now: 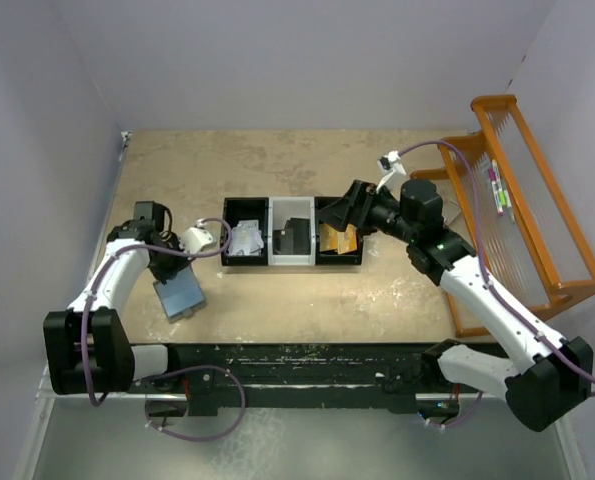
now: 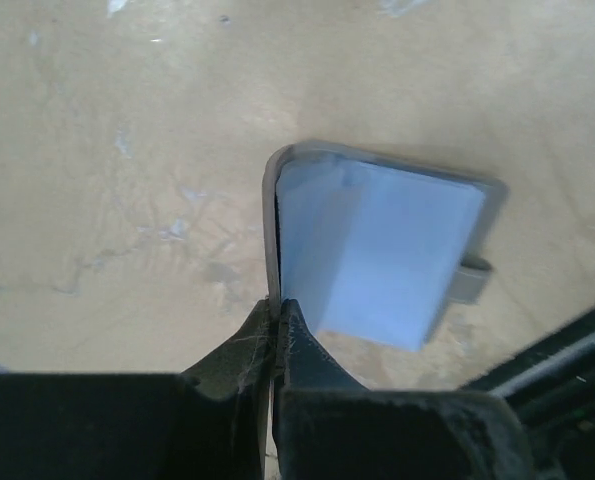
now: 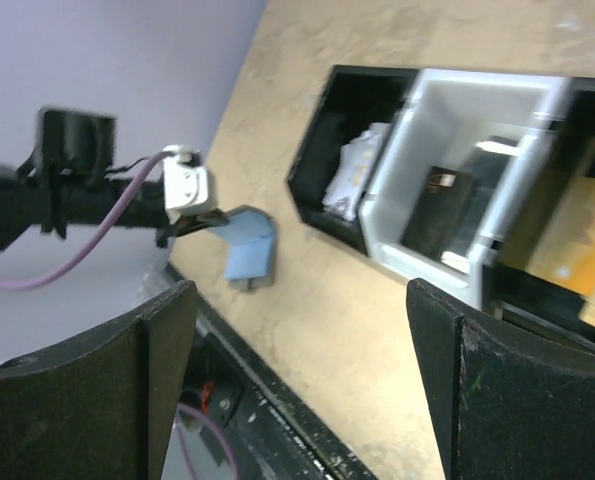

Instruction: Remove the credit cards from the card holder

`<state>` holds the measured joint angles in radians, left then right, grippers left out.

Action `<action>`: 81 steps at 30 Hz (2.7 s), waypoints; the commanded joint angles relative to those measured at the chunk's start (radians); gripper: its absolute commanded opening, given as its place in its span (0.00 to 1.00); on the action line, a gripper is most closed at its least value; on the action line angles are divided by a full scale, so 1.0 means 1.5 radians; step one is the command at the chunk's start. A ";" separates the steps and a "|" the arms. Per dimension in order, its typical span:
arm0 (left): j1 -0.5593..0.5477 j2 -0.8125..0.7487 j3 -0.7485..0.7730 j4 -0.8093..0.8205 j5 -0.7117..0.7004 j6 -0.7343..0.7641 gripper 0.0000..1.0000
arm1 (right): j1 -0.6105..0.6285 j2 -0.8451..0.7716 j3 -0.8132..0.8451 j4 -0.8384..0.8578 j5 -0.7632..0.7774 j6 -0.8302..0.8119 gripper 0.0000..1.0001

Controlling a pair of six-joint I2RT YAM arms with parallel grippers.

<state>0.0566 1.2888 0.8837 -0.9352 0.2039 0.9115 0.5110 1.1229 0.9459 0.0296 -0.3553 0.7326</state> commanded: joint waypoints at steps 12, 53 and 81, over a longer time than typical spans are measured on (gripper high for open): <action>0.002 -0.038 -0.130 0.273 -0.070 0.022 0.18 | -0.078 -0.065 -0.045 -0.128 0.204 -0.054 0.98; 0.004 -0.391 -0.477 0.808 -0.060 -0.597 0.99 | -0.089 -0.429 -0.437 0.047 0.944 -0.232 1.00; 0.003 -0.548 -0.552 0.786 -0.060 -0.592 0.99 | -0.103 -0.551 -0.617 0.277 0.617 -0.463 1.00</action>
<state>0.0586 0.4652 0.0448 0.1970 0.1074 0.0368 0.3733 0.3538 0.0551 0.4084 0.6048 0.0570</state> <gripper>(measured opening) 0.992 0.995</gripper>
